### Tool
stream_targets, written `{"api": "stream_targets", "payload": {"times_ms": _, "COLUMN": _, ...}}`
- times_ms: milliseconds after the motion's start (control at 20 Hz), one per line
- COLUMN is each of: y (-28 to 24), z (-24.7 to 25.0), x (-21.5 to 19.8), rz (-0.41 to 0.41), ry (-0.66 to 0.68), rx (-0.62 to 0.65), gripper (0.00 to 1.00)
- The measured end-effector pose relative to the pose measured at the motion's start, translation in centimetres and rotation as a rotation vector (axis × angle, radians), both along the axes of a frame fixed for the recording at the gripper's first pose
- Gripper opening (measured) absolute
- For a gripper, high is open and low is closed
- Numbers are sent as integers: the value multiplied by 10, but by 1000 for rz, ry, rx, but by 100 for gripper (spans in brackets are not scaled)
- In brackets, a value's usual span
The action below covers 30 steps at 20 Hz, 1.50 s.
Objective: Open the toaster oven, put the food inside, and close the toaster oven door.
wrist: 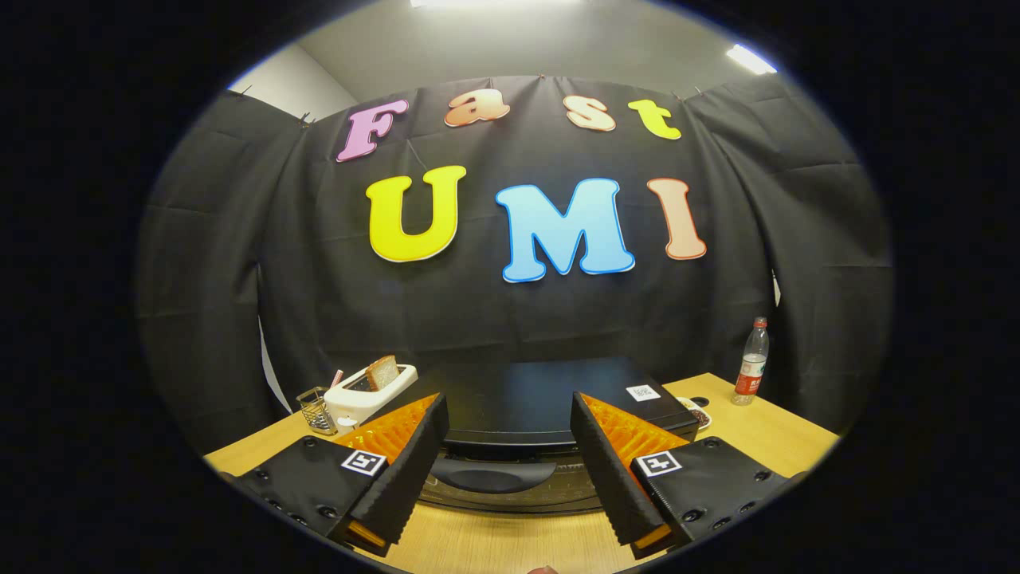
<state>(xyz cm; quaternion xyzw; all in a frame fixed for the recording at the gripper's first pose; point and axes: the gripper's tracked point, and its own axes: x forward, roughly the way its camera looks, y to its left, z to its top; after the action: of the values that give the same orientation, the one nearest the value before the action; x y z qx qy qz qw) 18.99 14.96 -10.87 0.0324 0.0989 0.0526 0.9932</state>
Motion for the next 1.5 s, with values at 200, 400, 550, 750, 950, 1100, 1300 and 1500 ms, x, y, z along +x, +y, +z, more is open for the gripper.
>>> {"api": "stream_targets", "payload": {"times_ms": 200, "y": 6, "z": -26, "x": 11, "rz": -9, "ry": 53, "rx": -14, "gripper": 98}}
{"api": "stream_targets", "payload": {"times_ms": 400, "y": 10, "z": -52, "x": 14, "rz": -19, "ry": 109, "rx": -9, "gripper": 97}}
{"api": "stream_targets", "payload": {"times_ms": 550, "y": 13, "z": -56, "x": 16, "rz": -32, "ry": 104, "rx": -23, "gripper": 97}}
{"api": "stream_targets", "payload": {"times_ms": 750, "y": 14, "z": -60, "x": 15, "rz": -41, "ry": 62, "rx": -91, "gripper": 97}}
{"api": "stream_targets", "payload": {"times_ms": 950, "y": 13, "z": -61, "x": 3, "rz": -41, "ry": 56, "rx": -88, "gripper": 97}}
{"api": "stream_targets", "payload": {"times_ms": 1100, "y": 12, "z": -63, "x": -11, "rz": -41, "ry": 61, "rx": -85, "gripper": 97}}
{"api": "stream_targets", "payload": {"times_ms": 1300, "y": 13, "z": -69, "x": -30, "rz": -36, "ry": 86, "rx": -85, "gripper": 97}}
{"api": "stream_targets", "payload": {"times_ms": 1500, "y": 13, "z": -78, "x": -51, "rz": -38, "ry": 116, "rx": -86, "gripper": 97}}
